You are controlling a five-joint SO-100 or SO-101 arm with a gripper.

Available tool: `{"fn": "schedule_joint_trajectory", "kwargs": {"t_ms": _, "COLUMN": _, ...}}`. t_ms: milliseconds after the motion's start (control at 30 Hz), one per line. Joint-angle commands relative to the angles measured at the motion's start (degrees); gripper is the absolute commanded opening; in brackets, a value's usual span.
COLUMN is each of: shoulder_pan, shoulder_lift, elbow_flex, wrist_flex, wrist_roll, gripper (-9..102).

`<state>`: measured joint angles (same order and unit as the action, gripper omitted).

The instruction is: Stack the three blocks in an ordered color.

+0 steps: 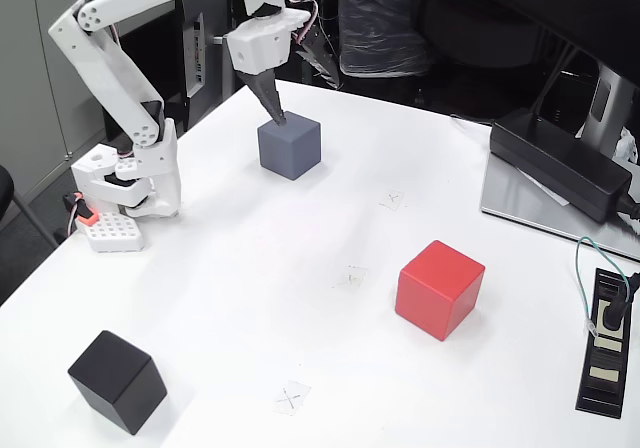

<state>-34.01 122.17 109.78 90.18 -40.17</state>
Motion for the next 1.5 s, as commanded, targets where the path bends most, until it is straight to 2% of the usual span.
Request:
{"fn": "schedule_joint_trajectory", "kwargs": {"t_ms": 0, "shoulder_pan": -4.66, "shoulder_lift": -2.64, "elbow_flex": -1.76, "wrist_flex": 0.26, "wrist_roll": -0.97, "gripper": 35}}
{"fn": "schedule_joint_trajectory", "kwargs": {"t_ms": 433, "shoulder_pan": -11.60, "shoulder_lift": -13.10, "elbow_flex": -1.67, "wrist_flex": -0.62, "wrist_roll": -0.44, "gripper": 35}}
{"fn": "schedule_joint_trajectory", "kwargs": {"t_ms": 667, "shoulder_pan": -12.22, "shoulder_lift": -19.34, "elbow_flex": -1.58, "wrist_flex": -7.38, "wrist_roll": 4.39, "gripper": 35}}
{"fn": "schedule_joint_trajectory", "kwargs": {"t_ms": 1367, "shoulder_pan": -12.57, "shoulder_lift": -20.13, "elbow_flex": -1.41, "wrist_flex": -8.53, "wrist_roll": 6.59, "gripper": 35}}
{"fn": "schedule_joint_trajectory", "kwargs": {"t_ms": 1467, "shoulder_pan": -15.38, "shoulder_lift": -20.13, "elbow_flex": 0.18, "wrist_flex": -9.05, "wrist_roll": 6.24, "gripper": 35}}
